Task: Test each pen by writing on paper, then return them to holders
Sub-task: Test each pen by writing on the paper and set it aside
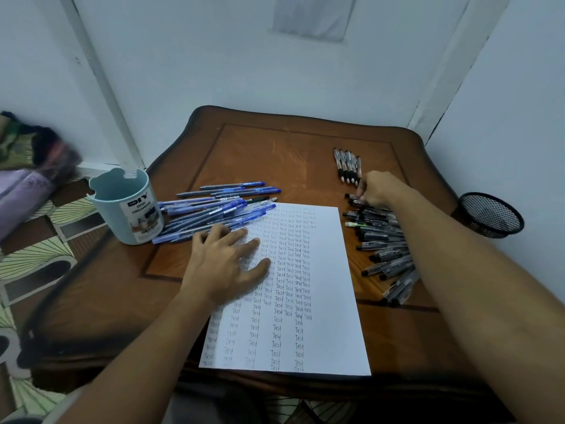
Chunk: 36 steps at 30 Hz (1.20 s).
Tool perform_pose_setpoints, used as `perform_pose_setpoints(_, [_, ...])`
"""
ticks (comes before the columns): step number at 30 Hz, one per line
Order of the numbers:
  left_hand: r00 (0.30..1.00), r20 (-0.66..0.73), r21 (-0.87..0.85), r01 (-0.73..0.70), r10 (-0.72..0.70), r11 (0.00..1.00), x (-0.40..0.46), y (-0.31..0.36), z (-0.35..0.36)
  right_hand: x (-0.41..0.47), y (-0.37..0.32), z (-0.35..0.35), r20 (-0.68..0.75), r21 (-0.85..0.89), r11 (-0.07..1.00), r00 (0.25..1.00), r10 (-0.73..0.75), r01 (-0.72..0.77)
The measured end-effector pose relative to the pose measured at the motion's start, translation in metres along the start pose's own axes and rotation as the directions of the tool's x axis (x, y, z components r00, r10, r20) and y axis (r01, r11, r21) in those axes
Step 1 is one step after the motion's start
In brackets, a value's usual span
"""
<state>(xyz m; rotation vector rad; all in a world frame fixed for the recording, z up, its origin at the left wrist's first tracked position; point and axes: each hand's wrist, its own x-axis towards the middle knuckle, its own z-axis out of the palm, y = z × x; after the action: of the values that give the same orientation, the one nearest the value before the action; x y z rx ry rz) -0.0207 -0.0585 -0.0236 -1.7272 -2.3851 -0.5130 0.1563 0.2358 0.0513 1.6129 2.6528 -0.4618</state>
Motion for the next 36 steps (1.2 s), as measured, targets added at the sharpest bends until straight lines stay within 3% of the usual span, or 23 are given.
perform_pose_setpoints(4, [1.0,0.011,0.002,0.005,-0.005,1.0,0.001,0.0,0.0,0.001,0.008,-0.002,-0.023,0.045,0.999,1.0,0.013,-0.012])
perform_pose_setpoints(8, [1.0,0.004,0.0,0.007,-0.007,1.0,-0.001,-0.001,0.001,0.002,0.021,-0.007,0.05,0.071,0.997,0.999,0.019,-0.022])
perform_pose_setpoints(14, [1.0,0.008,0.002,0.009,-0.009,1.0,0.0,0.0,0.001,-0.001,0.026,-0.014,-0.007,0.161,0.986,0.999,0.051,-0.05])
perform_pose_setpoints(26, [1.0,0.01,0.014,0.015,-0.015,1.0,0.0,-0.001,0.002,-0.003,0.031,-0.02,0.093,-0.047,0.996,0.992,0.08,-0.076])
perform_pose_setpoints(36, [0.999,0.033,0.025,0.019,-0.02,1.0,-0.001,0.003,0.002,-0.012,0.032,-0.018,0.045,-0.243,0.97,0.999,0.007,0.004])
